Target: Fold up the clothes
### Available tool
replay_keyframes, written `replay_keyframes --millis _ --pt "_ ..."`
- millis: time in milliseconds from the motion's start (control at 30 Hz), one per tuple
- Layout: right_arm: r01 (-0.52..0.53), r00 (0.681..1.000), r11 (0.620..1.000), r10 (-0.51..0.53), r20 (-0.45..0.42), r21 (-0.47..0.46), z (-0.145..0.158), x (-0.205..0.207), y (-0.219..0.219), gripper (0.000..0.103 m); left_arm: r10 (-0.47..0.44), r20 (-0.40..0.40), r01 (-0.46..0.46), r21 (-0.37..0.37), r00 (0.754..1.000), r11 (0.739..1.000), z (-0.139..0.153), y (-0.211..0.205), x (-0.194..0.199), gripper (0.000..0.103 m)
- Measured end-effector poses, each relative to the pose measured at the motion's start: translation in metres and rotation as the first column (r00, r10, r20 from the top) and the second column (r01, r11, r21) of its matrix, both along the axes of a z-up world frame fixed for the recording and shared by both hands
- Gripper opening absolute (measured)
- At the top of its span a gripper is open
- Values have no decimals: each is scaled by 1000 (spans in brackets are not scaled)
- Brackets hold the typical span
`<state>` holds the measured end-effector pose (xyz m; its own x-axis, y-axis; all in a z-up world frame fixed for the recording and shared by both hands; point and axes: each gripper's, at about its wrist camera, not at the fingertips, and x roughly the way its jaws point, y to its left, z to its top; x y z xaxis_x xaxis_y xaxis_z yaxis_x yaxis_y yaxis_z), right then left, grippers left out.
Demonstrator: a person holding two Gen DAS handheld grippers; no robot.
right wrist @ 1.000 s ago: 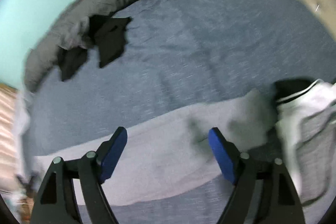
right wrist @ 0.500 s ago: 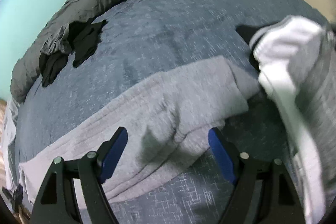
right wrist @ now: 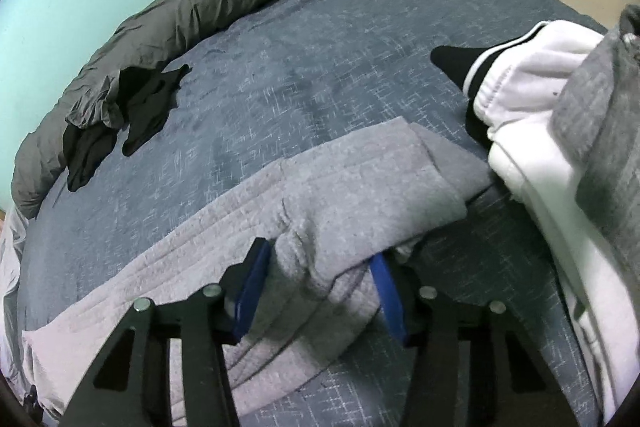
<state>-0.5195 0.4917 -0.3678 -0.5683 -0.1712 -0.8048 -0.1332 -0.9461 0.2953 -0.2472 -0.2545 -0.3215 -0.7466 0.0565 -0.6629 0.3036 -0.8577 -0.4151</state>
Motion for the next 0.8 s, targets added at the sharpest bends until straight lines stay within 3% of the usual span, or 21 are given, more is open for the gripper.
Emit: replay_keyframes --millis 367,533,600,800 --pt "32 998 996 -37 -60 -89 20 2 7 52 5 -26 -4 18 1000 1000 1 1 4 53" --pt "43 999 998 -44 -22 -41 8 -7 1 50 1 -27 0 16 1000 1000 2 3 4 53" --pt "42 999 999 -42 -21 23 7 -7 -4 13 0 -25 0 17 1000 1000 1 2 3 53" --pt "75 995 979 -60 -81 192 34 -9 2 9 -7 -19 7 17 1000 1000 1 4 2 53"
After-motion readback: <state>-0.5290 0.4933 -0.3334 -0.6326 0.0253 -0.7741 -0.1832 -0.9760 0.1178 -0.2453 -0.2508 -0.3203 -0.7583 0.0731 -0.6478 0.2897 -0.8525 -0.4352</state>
